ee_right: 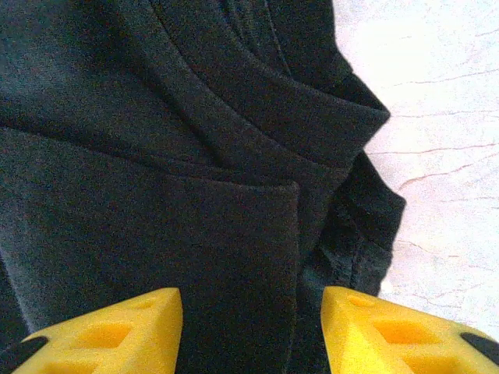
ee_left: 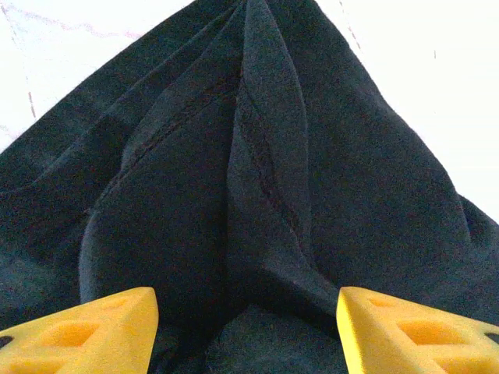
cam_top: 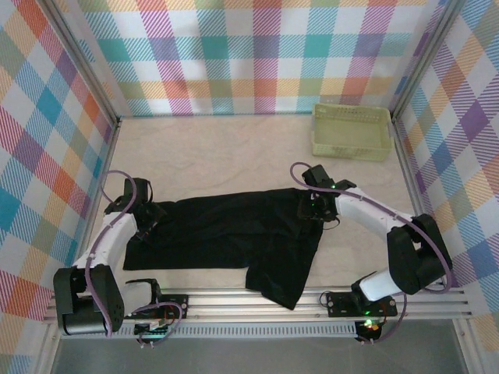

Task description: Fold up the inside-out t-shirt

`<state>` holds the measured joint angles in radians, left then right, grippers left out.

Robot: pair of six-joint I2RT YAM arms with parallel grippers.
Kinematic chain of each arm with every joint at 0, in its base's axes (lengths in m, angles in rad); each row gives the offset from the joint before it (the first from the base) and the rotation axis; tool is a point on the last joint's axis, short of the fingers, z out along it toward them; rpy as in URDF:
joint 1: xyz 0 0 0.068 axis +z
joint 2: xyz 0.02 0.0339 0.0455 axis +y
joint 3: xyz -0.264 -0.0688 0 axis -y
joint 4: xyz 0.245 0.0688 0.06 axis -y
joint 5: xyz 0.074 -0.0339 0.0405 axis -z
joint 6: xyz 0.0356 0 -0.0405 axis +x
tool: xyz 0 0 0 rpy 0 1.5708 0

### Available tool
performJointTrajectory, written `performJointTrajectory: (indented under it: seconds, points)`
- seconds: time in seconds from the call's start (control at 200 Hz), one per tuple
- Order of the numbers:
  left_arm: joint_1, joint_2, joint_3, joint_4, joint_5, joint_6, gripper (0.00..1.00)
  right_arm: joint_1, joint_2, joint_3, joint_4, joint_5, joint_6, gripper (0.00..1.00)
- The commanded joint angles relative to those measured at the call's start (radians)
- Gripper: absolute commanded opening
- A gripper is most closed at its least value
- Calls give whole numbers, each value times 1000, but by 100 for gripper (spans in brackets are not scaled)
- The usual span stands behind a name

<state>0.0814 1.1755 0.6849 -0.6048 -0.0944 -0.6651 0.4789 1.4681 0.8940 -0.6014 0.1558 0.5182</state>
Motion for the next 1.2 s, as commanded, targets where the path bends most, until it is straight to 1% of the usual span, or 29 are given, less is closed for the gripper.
performJointTrajectory:
  seconds: [0.0,0.175,0.2,0.245,0.3,0.355,0.415,0.565,0.69,0.735,0.81,0.96,1.055,1.12,1.195]
  points:
    - [15,3,-5,14,5,7,63,6,44,27,-5,-2,19,48]
    - [15,-7,-14,9,-7,12,63,6,70,54,8,29,-4,37]
    - [15,-8,-14,7,-11,14,63,5,74,59,4,37,-11,33]
    - [17,-11,-13,2,-19,16,63,5,78,71,0,50,-23,23]
    - [18,-19,-9,-7,-29,18,63,6,72,84,-13,69,-34,14]
    - [18,-29,-8,-12,-36,22,63,6,49,92,-21,90,-52,6]
    - [18,-41,-4,-23,-44,27,63,6,11,96,-34,130,-71,0]
    - [18,-69,4,-46,-39,43,63,6,-129,109,-86,247,-117,0]
    - [4,-79,10,-77,-21,45,63,5,-265,90,-97,298,-137,0]
    - [-23,-75,15,-90,-24,46,63,3,-305,81,-95,304,-138,0]
    - [-98,-56,34,-123,-62,50,63,3,-352,58,-77,291,-138,0]
    - [-325,34,109,-204,-183,49,63,3,-366,26,-42,233,-123,0]
    - [-454,97,152,-243,-258,51,63,2,-357,17,-30,226,-119,0]
    - [-519,151,179,-278,-310,41,63,1,-354,15,-28,232,-119,0]
    - [-566,221,207,-324,-364,34,62,1,-354,14,-21,233,-123,0]
